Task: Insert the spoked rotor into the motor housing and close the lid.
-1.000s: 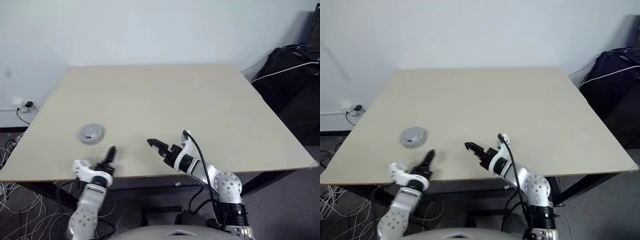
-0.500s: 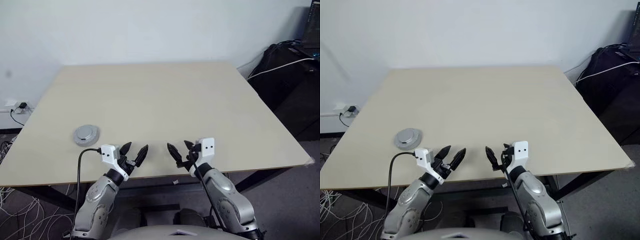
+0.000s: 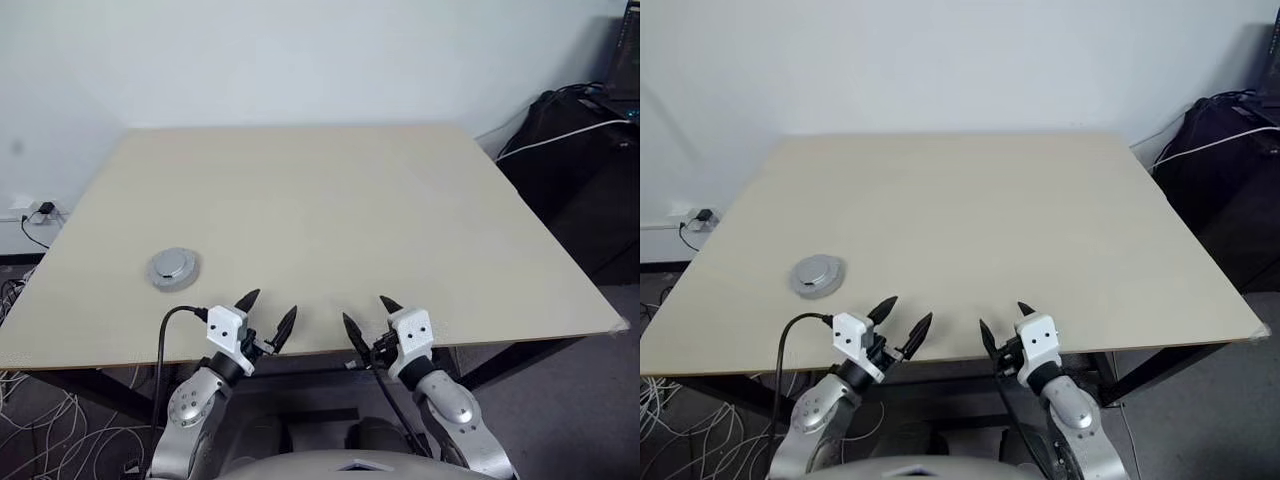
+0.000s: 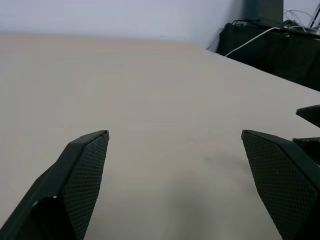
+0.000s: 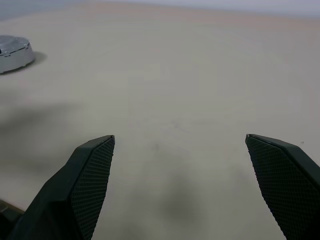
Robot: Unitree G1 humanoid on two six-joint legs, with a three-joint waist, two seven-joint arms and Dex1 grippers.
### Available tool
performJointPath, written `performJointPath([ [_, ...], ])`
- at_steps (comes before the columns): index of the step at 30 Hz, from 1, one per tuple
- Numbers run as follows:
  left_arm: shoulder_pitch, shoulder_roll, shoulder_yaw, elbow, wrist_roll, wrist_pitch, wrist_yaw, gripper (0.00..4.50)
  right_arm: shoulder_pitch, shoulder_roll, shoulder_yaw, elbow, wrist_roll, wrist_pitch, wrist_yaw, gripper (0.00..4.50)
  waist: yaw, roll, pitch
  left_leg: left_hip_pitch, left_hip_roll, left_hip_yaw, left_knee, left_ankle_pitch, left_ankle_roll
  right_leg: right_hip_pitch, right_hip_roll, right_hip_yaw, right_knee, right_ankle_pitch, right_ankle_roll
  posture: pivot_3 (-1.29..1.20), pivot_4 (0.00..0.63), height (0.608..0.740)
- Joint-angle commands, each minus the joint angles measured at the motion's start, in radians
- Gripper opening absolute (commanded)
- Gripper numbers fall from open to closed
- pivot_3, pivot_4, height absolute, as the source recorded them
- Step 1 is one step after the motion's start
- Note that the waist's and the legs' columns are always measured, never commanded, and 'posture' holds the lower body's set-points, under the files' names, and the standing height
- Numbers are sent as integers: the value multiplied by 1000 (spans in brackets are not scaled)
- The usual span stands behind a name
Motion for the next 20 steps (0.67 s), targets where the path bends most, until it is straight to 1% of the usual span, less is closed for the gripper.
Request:
performJointPath([
  [1,7,7,18,-72,-1,-6,5,4486,-6,11,-20,-10,-9,-35,6,4500,-1,0,0,0,0,0,0,0,0,0,0,0,0,0,1,0,0,740],
  [2,12,5,24,-79,0,-5,13,4486,-5,14,-22,-8,-9,-35,7,4500,-1,-1,0,0,0,0,0,0,0,0,0,0,0,-3,5,0,0,740],
  [3,20,3,31,-88,-2,-6,20,4486,-5,18,-23,-5,-7,-35,8,4500,-1,-1,0,0,0,0,0,0,0,0,0,0,1,-3,5,0,0,740],
  [8,65,0,53,-146,-17,11,44,4486,-3,31,-32,17,-7,-41,12,4500,0,0,0,0,0,-2,0,0,0,0,0,1,1,-2,3,0,0,740],
  [10,57,-12,49,-136,-9,19,58,4486,-6,34,-36,32,-8,-49,18,4500,3,0,0,0,0,-2,0,0,0,0,0,1,1,-1,0,0,0,740],
  [14,1,-61,20,-81,38,31,102,4486,-9,41,-42,49,-11,-59,26,4500,14,-1,0,0,0,-2,2,0,0,0,0,-1,3,-1,0,0,0,740],
  [16,-10,-72,16,-69,47,32,110,4486,-10,44,-46,60,-13,-66,29,4500,17,-1,0,0,0,-2,4,0,0,1,0,-1,4,-3,4,0,0,740],
  [20,-26,-82,21,-36,54,27,117,4486,-17,51,-51,81,-18,-77,35,4500,17,-1,0,1,0,-2,4,0,0,1,1,-1,5,-3,4,0,0,740],
])
